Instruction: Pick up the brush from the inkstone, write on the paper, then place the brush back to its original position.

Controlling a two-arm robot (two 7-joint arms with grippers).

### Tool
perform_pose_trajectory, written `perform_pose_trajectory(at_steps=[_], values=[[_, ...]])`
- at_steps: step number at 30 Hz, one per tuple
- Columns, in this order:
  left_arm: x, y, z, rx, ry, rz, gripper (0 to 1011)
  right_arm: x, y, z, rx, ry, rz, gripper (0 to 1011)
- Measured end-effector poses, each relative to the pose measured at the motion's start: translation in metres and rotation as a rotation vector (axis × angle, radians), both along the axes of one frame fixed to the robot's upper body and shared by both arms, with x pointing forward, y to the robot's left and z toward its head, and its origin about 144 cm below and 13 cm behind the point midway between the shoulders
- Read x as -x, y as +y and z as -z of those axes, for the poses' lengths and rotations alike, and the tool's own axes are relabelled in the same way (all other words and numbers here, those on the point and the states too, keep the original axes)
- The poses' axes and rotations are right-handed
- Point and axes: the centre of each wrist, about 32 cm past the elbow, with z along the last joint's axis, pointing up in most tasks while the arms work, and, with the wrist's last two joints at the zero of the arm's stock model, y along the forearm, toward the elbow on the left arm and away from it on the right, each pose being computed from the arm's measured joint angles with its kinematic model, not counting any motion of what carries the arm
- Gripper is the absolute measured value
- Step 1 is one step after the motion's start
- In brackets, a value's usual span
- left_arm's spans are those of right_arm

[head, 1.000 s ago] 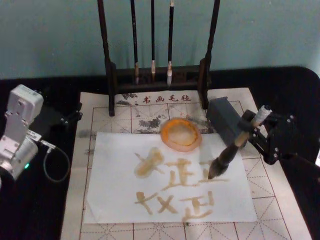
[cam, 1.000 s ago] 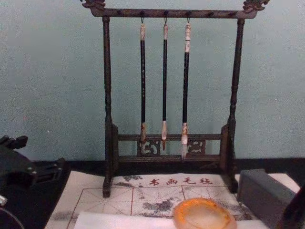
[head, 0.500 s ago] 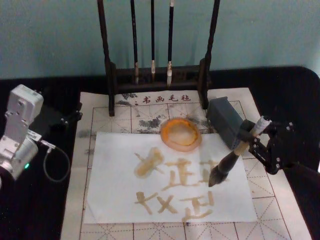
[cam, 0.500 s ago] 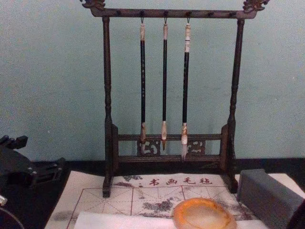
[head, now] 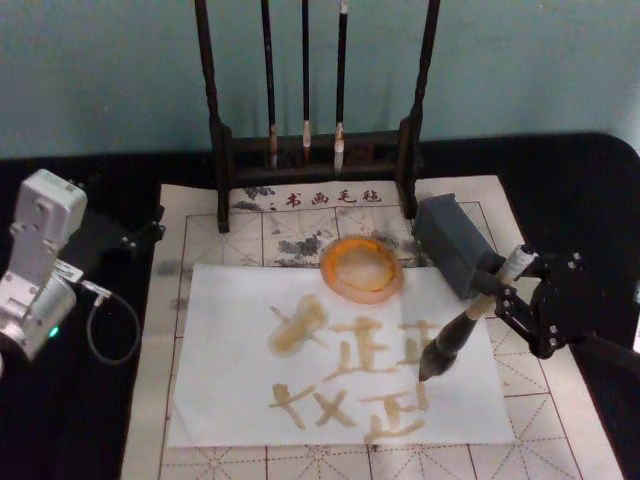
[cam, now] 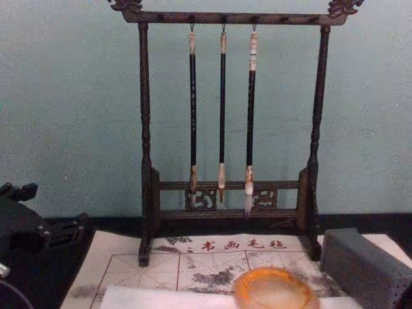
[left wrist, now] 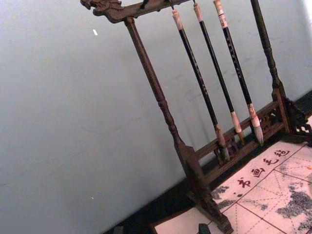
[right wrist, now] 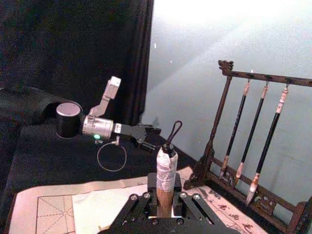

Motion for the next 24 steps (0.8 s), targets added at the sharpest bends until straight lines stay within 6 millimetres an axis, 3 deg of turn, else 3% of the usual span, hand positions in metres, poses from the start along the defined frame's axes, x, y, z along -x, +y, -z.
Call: perform_pose_trajectory(at_steps=[24], values=[[0.0,0.0,0.0,0.0,0.0,0.0,1001,-0.0001,0.0008,0.0037,0.011,0.01,-0.001,187]])
